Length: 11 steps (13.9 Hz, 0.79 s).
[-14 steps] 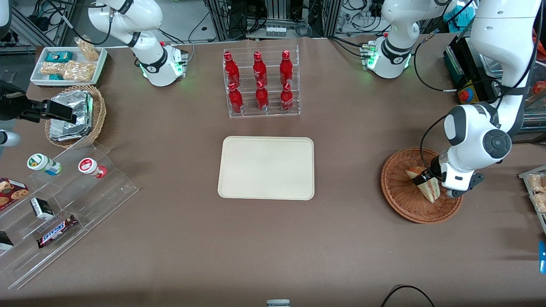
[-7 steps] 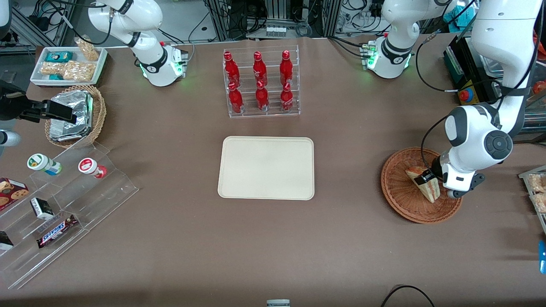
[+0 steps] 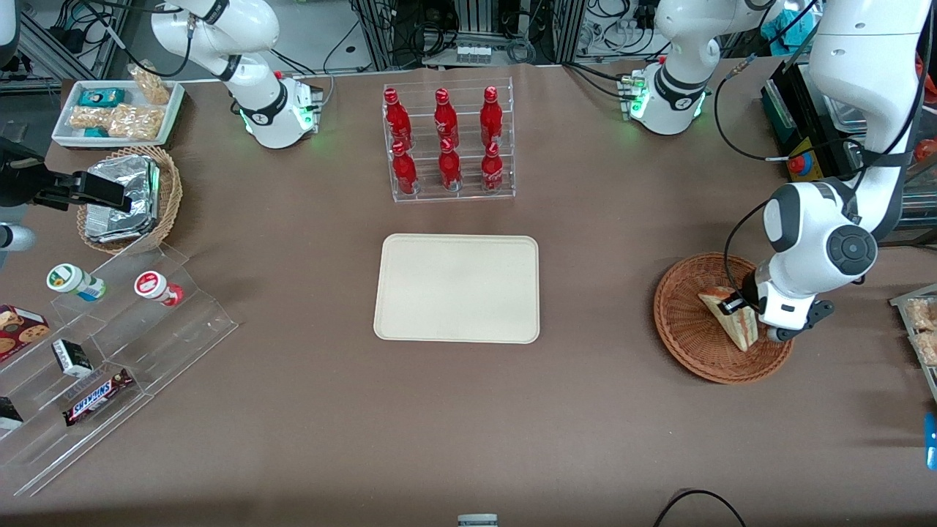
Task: Place sandwich from basket to tray
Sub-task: 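Lift the sandwich with the left gripper and carry it over the tray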
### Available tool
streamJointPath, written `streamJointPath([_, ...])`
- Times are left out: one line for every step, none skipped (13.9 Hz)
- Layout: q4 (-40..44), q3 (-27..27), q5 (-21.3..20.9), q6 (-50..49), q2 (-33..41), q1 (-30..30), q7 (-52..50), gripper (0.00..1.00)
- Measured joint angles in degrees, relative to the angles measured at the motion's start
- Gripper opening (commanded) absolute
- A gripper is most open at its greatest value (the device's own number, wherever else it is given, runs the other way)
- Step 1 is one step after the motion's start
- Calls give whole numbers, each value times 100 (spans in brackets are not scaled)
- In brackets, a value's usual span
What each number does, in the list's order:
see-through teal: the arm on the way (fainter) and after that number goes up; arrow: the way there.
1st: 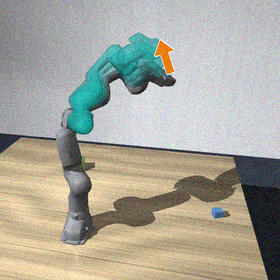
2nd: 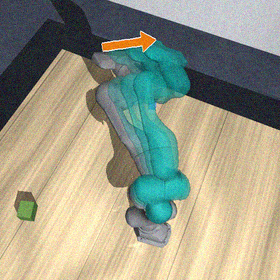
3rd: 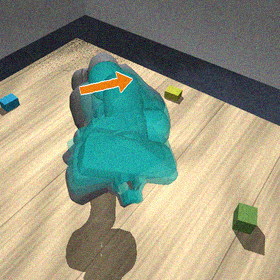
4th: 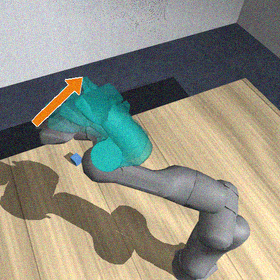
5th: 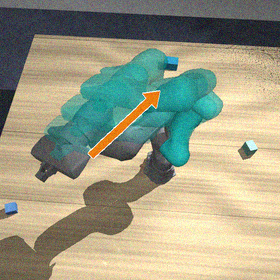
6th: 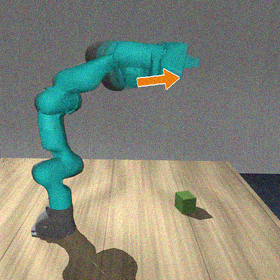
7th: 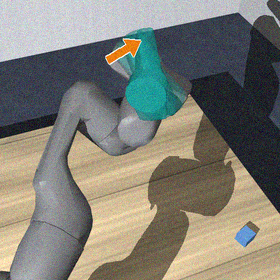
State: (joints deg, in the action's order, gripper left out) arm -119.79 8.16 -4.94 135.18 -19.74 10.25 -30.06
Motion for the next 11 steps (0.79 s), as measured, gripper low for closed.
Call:
streamJointPath([27,3,-14,-63,46,-8,0,15])
streamJointPath([68,16,-19,-269,135,-17,2,15])
streamJointPath([125,42,-29,-555,269,-29,14,15])
streamJointPath([183,80,-36,-854,443,-68,39,15])
streamJointPath([227,119,-37,-1122,632,-152,54,15])
streamJointPath([256,150,-37,-1389,822,-282,55,15])
streamJointPath([281,169,-37,-1677,987,-472,55,15])
streamJointPath([335,181,-36,-1984,1099,-706,54,15])
streamJointPath([439,193,-31,-2285,1149,-979,44,15])
streamJointPath([581,205,-22,-2559,1145,-1282,26,15])
streamJointPath([745,213,-8,-2784,1106,-1605,9,15])
